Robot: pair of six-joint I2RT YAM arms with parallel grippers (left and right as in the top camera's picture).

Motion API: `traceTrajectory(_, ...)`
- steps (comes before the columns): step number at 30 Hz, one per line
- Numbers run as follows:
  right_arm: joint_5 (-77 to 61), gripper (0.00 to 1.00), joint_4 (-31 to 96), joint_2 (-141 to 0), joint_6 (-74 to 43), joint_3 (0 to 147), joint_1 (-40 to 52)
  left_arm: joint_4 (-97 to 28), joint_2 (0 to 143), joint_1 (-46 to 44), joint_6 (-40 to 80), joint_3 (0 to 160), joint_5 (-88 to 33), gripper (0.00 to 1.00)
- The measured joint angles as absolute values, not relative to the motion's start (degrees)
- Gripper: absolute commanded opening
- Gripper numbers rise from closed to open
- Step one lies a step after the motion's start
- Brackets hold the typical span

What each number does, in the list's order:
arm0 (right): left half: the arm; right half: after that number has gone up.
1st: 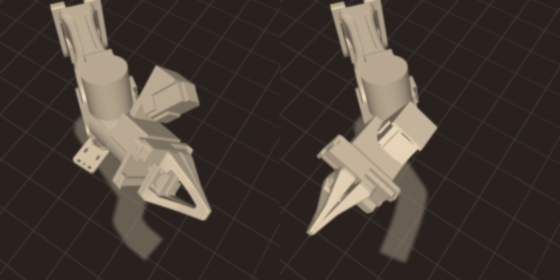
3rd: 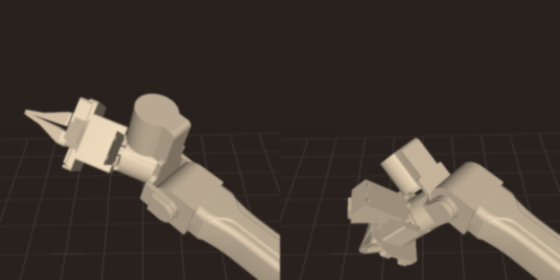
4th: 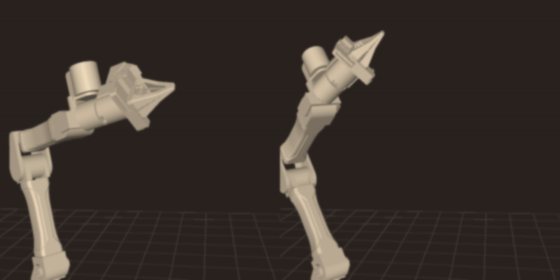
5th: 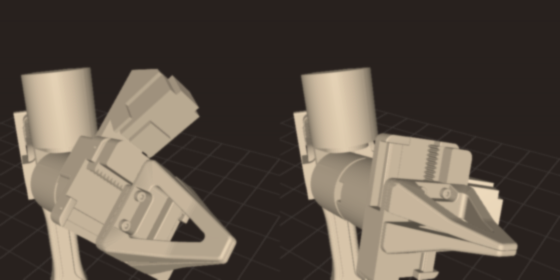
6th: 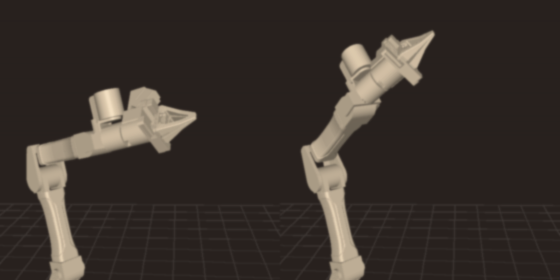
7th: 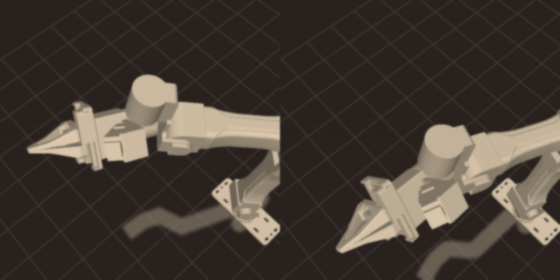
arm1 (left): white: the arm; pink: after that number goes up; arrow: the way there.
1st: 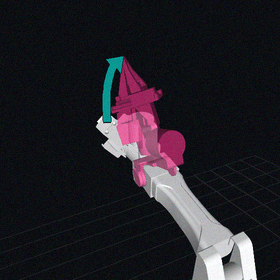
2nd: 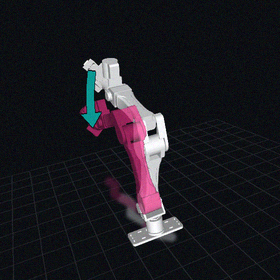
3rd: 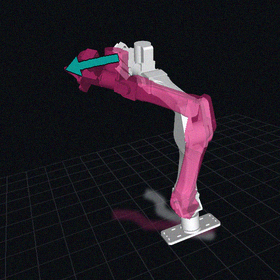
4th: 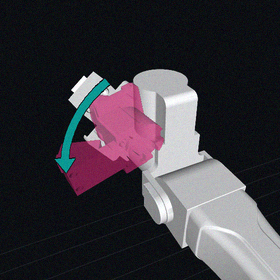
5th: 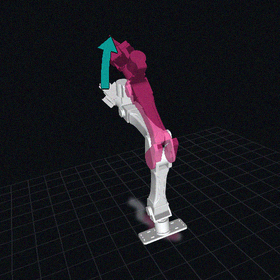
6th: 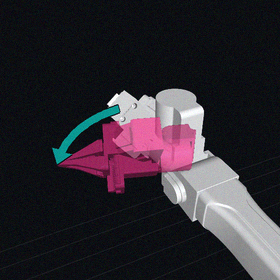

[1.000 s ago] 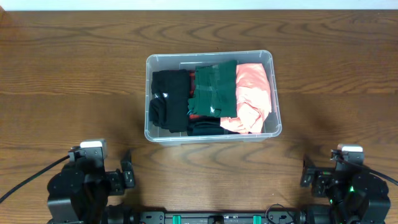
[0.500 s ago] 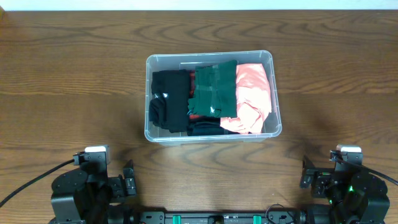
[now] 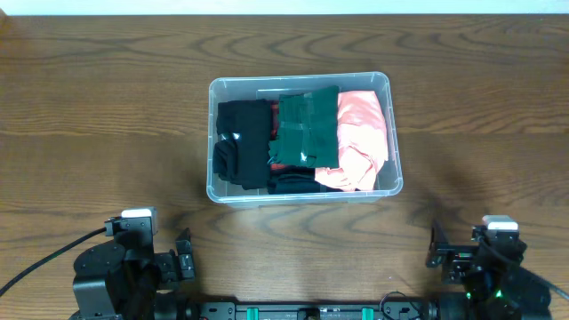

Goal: Pack container

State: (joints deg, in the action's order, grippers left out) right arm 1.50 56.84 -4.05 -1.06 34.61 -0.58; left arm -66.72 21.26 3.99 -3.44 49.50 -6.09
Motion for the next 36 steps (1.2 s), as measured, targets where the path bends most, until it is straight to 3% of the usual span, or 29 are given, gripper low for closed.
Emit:
traceTrajectory(4,0.5,0.99,47.7,-0.8,-1.1,27.0,-0.4,-66.7,21.3,4.0,-3.5,49.5,-6.1,0.98)
traceTrajectory(16,-0.6,0.99,4.8,-0.6,-0.6,3.7,-0.3,-66.7,21.3,4.0,-3.5,49.5,-6.1,0.98)
traceTrajectory(36,-0.6,0.99,4.1,-0.7,-0.6,0.6,0.0,-66.8,21.3,4.0,-3.5,49.5,-6.1,0.98)
